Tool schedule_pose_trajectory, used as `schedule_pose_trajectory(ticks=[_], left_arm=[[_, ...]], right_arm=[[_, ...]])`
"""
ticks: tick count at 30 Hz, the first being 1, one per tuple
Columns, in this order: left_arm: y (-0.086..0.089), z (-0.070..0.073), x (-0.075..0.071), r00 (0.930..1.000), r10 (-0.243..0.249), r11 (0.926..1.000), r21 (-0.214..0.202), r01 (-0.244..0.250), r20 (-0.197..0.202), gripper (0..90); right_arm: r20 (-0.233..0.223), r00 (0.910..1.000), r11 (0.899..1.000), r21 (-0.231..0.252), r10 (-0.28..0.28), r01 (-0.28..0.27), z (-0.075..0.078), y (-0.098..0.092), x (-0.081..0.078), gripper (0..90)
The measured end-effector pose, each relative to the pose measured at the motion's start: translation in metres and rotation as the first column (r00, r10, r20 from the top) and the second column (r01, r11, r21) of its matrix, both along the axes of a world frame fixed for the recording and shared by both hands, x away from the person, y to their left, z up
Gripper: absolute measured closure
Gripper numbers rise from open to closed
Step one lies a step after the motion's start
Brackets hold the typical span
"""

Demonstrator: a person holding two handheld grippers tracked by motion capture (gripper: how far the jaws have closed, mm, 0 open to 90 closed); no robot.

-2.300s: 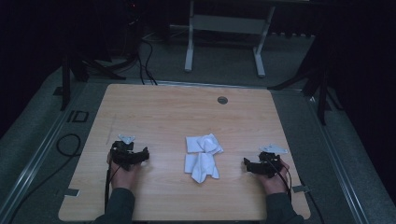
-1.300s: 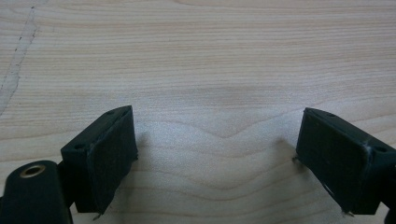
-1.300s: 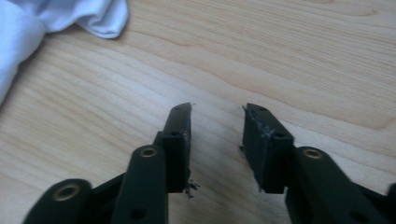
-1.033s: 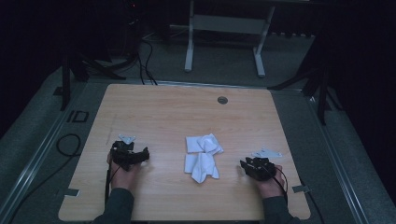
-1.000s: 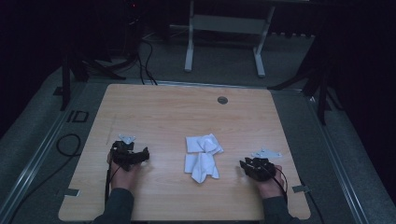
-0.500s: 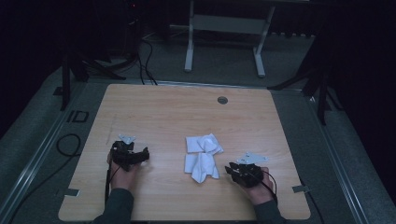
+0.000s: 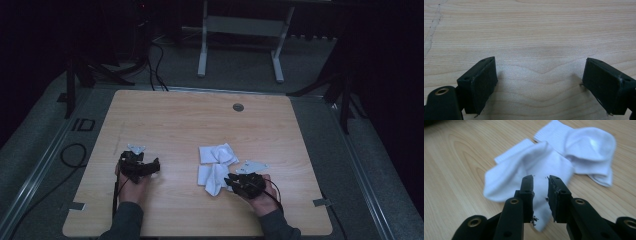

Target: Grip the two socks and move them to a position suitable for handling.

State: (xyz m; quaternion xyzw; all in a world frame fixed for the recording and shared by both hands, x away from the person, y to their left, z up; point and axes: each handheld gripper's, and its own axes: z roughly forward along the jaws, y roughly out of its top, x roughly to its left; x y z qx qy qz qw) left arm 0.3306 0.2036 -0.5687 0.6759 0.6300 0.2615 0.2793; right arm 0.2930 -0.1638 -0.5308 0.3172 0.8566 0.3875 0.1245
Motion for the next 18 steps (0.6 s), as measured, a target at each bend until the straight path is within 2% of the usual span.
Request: schedule_pose_trajectory(ticks=[3,12,14,16,17,18], left_arm=[[0.0,0.0,0.0,1.0,0.0,1.0,0.0,0.0,0.0,12.2],[0.0,0.0,0.0,1.0,0.0,1.0,0.0,0.0,0.0,12.2],[0.0,0.0,0.0,1.0,0.0,1.0,0.0,0.0,0.0,12.2],[0.0,0.0,0.0,1.0,0.0,1.0,-0.001,0.0,0.0,12.2],[0.0,0.0,0.0,1.0,0.0,1.0,0.0,0.0,0.0,12.2],[0.0,0.0,0.0,1.0,0.0,1.0,0.0,0.0,0.0,12.2]], right_arm=[[0.0,0.9999,1.0,-0.001,0.016,-0.016,0.0,0.007,0.001,74.0],[-0.054,0.9974,0.999,-0.016,0.049,-0.05,-0.012,0.024,0.007,71.4],[-0.078,0.9953,0.997,-0.046,0.057,-0.06,-0.022,0.03,0.01,74.4],[-0.08,0.9952,0.998,-0.037,0.056,-0.059,-0.023,0.031,0.011,76.2],[-0.081,0.995,0.997,-0.037,0.058,-0.062,-0.022,0.031,0.01,82.6],[-0.081,0.995,0.997,-0.037,0.058,-0.062,-0.022,0.031,0.01,82.6]])
